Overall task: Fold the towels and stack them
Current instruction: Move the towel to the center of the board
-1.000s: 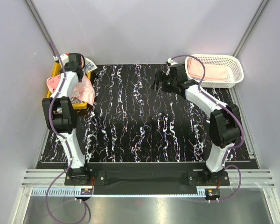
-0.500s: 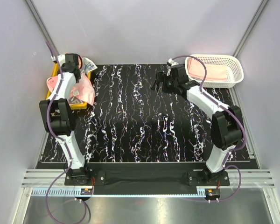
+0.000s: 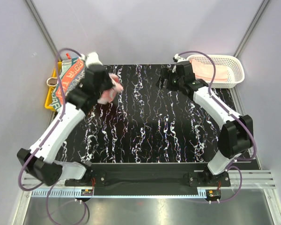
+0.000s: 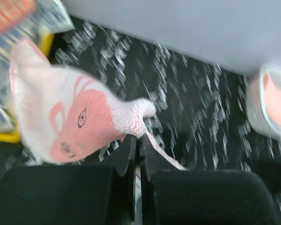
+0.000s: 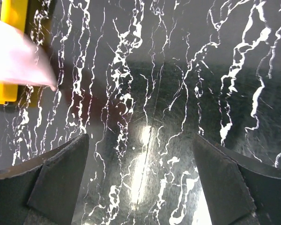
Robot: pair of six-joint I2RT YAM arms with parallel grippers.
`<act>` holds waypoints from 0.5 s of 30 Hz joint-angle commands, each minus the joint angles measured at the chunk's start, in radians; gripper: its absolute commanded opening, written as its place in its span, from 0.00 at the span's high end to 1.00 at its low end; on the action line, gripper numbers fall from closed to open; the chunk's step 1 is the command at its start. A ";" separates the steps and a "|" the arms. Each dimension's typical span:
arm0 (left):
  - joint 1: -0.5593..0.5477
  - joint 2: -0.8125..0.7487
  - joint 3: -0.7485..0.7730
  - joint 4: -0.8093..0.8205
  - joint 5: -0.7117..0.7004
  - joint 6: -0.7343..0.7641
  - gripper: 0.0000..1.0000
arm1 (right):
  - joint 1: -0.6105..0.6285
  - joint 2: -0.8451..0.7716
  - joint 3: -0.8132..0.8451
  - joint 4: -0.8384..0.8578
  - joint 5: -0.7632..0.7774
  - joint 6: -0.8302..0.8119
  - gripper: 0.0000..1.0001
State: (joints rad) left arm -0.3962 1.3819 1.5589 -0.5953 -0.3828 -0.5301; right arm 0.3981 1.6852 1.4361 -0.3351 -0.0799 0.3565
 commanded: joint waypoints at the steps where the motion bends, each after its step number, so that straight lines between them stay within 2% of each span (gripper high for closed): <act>1: -0.177 -0.128 -0.244 0.053 -0.011 -0.080 1.00 | 0.010 -0.090 0.027 -0.033 0.066 0.004 0.02; 3: -0.252 -0.173 -0.400 0.084 -0.005 -0.161 1.00 | 0.010 -0.116 -0.003 -0.045 0.100 0.012 0.02; 6: -0.480 -0.222 -0.569 0.104 -0.024 -0.260 1.00 | 0.010 -0.151 -0.067 -0.047 0.132 0.015 0.02; 8: -0.564 -0.233 -0.638 0.129 0.002 -0.333 1.00 | 0.010 -0.163 -0.100 -0.032 0.137 0.022 0.02; 9: -0.645 -0.227 -0.683 0.134 0.007 -0.353 0.99 | 0.010 -0.165 -0.126 -0.028 0.134 0.025 0.02; 12: -0.777 -0.193 -0.707 0.150 0.027 -0.404 0.87 | 0.010 -0.148 -0.160 0.004 0.092 0.045 0.02; 13: -0.796 -0.184 -0.706 0.149 0.022 -0.418 0.79 | 0.011 -0.139 -0.163 0.014 0.082 0.048 0.02; 14: -0.808 -0.181 -0.701 0.126 -0.003 -0.430 0.60 | 0.016 -0.115 -0.164 0.019 0.081 0.052 0.02; 15: -0.811 -0.191 -0.698 0.114 -0.022 -0.439 0.56 | 0.022 -0.098 -0.157 0.019 0.081 0.053 0.03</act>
State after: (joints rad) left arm -1.1881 1.2083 0.8394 -0.5331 -0.3534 -0.8806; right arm 0.4007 1.5528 1.2736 -0.3649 0.0093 0.3840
